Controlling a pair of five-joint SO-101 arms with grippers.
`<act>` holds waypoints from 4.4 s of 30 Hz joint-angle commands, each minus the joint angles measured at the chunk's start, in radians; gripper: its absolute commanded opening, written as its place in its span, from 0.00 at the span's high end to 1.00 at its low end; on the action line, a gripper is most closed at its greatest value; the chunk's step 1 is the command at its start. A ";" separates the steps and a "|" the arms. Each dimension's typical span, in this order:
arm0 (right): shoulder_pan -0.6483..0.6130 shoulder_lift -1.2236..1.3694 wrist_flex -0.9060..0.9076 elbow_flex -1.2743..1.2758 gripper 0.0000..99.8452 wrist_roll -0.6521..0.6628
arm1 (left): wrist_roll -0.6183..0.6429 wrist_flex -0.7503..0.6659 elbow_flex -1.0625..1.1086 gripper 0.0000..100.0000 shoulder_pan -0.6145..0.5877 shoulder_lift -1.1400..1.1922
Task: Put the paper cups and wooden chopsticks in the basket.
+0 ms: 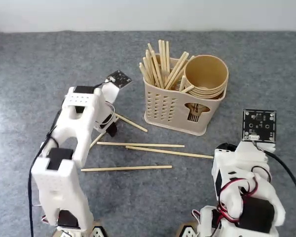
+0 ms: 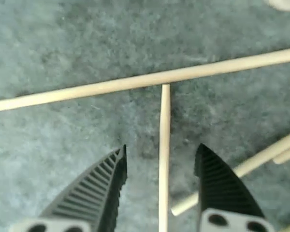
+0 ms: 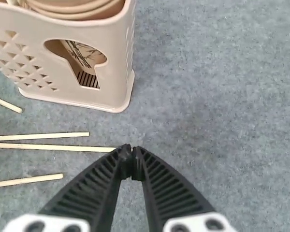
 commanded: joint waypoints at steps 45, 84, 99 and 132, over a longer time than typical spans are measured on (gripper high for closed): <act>0.004 -0.007 -0.085 0.098 0.99 -0.008 | 0.598 -0.230 -0.185 0.98 0.236 -0.927; 0.002 -0.001 -0.119 0.132 0.99 -0.009 | 0.669 -0.358 -0.124 0.84 0.423 -0.760; 0.005 -0.001 -0.119 0.133 0.99 -0.009 | 0.276 0.338 -0.309 0.85 0.517 -0.756; 0.008 -0.008 -0.119 0.133 0.99 -0.008 | -0.080 -0.310 0.618 0.84 0.671 -0.511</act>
